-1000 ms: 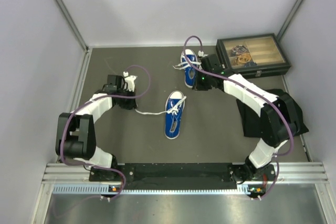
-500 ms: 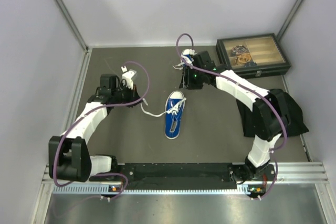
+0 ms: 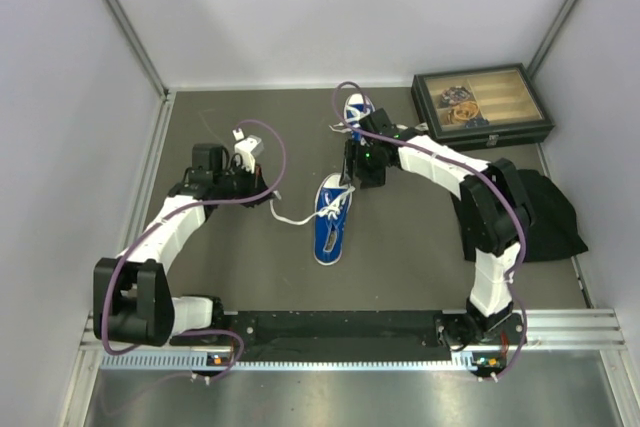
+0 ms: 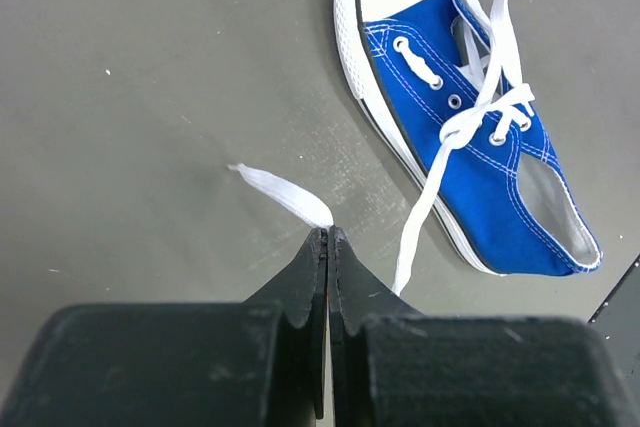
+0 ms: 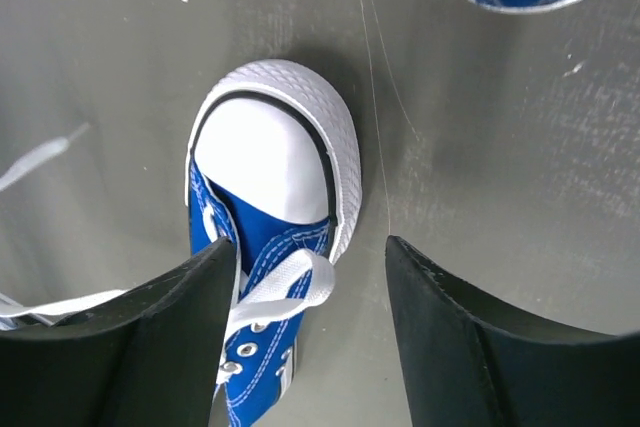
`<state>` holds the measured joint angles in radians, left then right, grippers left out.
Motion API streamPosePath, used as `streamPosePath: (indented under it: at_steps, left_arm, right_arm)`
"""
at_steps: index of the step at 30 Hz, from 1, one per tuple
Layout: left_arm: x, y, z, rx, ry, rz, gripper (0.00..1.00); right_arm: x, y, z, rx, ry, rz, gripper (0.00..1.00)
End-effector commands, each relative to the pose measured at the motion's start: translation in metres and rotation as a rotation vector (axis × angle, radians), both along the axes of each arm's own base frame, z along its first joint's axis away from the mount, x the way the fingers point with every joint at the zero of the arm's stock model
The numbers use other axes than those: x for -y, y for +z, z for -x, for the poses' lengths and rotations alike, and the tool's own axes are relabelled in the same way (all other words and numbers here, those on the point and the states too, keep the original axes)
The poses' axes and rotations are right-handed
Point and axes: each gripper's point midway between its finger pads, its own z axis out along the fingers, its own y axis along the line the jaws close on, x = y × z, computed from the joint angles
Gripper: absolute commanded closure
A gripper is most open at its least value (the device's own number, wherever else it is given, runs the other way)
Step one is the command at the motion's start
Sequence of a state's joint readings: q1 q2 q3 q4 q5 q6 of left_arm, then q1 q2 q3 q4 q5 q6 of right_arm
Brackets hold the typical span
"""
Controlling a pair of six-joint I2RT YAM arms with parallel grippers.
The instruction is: Tie the shoes
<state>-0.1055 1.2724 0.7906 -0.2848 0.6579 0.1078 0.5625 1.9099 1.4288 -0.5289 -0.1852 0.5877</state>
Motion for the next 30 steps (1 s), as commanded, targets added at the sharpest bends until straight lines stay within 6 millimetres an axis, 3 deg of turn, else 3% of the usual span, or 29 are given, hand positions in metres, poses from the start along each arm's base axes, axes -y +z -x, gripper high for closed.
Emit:
streamPosePath:
  at_steps: [1, 3, 5, 6, 8, 9, 10, 19, 30]
  left_arm:
    - [0.005, 0.009, -0.010, 0.050, -0.021, 0.019, 1.00]
    - [0.005, 0.009, -0.012, 0.052, -0.018, 0.018, 1.00]
    - [0.004, 0.008, -0.013, 0.050, -0.014, 0.014, 1.00]
    - [0.004, 0.008, -0.012, 0.052, -0.017, 0.014, 1.00]
    - [0.004, 0.010, -0.012, 0.058, -0.018, 0.012, 1.00]
    - [0.004, 0.010, -0.012, 0.061, -0.018, 0.011, 1.00]
    - [0.004, 0.012, -0.011, 0.060, -0.018, 0.012, 1.00]
    - [-0.002, 0.008, -0.008, 0.058, -0.004, -0.025, 1.00]
    - [-0.027, 0.006, -0.005, 0.072, 0.060, -0.105, 1.00]
  right_arm:
    - [-0.012, 0.015, 0.004, -0.003, 0.015, -0.039, 0.42]
    - [-0.011, 0.017, 0.008, -0.004, 0.017, -0.045, 0.47]
    - [-0.008, 0.017, 0.010, -0.005, 0.014, -0.044, 0.60]
    - [-0.007, 0.021, 0.009, 0.009, 0.011, -0.041, 0.72]
    - [-0.004, 0.024, 0.009, 0.023, 0.011, -0.030, 0.82]
    - [0.000, 0.028, 0.006, 0.036, 0.004, -0.027, 0.95]
    - [0.003, 0.029, 0.005, 0.037, 0.001, -0.021, 1.00]
    - [0.035, 0.044, -0.011, 0.125, -0.041, 0.033, 1.00]
    - [0.045, 0.042, -0.029, 0.199, -0.024, 0.118, 1.00]
